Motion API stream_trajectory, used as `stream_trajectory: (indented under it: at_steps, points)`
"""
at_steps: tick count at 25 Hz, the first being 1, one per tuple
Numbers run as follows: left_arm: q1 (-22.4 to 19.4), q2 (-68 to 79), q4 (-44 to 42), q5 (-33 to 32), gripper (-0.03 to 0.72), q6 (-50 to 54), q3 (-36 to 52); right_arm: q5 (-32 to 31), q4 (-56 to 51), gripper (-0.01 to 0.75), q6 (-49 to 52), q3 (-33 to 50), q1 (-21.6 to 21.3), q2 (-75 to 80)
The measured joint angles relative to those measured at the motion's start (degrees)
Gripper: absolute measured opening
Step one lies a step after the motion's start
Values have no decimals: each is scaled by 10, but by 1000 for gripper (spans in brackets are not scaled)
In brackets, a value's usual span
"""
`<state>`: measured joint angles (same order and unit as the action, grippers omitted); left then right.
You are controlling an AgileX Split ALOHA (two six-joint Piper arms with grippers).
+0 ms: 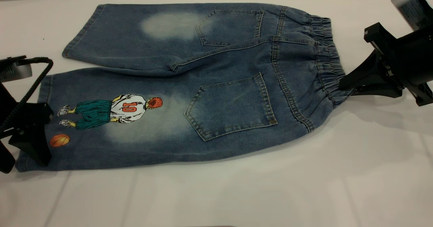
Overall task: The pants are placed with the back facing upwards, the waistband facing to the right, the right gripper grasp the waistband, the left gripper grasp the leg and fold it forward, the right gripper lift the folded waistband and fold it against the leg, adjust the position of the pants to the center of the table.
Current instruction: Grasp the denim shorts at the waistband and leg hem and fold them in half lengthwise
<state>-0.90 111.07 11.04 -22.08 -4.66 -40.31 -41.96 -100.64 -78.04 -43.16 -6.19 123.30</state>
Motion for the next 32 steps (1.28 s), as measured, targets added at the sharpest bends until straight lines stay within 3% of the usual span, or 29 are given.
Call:
stream_trajectory:
  at_steps: [32]
  points:
    - [0, 5, -33, 8, 464, 1, 0, 0, 0, 31, -4, 0, 0, 0]
